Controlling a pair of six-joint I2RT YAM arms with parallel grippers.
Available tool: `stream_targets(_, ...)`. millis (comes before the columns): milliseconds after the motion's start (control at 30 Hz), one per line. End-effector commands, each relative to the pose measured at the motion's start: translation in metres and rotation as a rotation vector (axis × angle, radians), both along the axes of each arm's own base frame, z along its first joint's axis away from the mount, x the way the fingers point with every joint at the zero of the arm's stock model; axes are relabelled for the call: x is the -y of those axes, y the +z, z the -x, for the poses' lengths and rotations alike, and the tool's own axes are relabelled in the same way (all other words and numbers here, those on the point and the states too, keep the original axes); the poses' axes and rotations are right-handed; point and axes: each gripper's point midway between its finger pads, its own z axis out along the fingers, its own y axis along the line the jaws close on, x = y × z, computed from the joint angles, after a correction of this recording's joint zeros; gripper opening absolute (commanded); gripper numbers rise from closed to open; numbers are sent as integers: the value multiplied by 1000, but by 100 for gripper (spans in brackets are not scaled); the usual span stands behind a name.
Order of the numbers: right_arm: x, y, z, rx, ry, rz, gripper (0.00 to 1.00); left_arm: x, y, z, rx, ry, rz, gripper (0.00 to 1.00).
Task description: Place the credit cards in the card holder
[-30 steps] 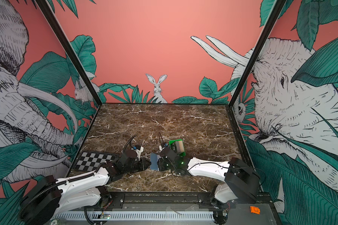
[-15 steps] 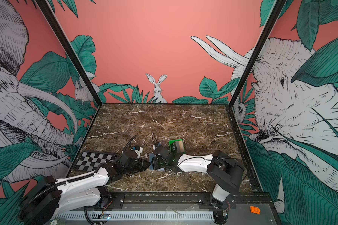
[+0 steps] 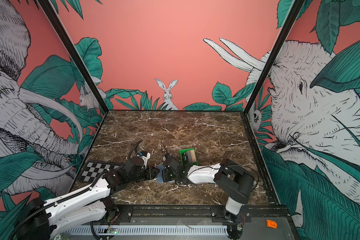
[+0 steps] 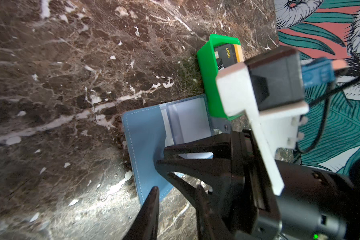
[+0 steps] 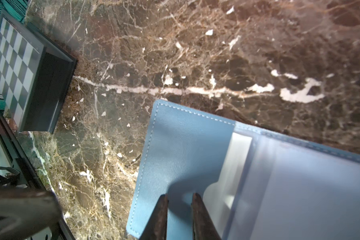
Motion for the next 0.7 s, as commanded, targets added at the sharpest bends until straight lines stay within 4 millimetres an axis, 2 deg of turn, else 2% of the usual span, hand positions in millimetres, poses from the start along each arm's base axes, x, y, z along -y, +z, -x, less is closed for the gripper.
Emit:
stream_targets(0,2,-4,0,7,-15,3,22,-4,-6,2,4,-6,-15,32)
stream_targets(233,0,-13,4,-20,-6,17,22,7,-8,-3,1,-34,-17,34)
stream_targets(333,1,-14,4,-18,-13,24,22,4,-9,-6,1,-15,-23,35)
stream_targets(467,3,-9,4,-17,-28,30,22,1,-5,-5,-14,-13,4,42)
stream_targets(667,5,-3,2,-20,-51,55,22,-14,14,1,-17,28,-2,43)
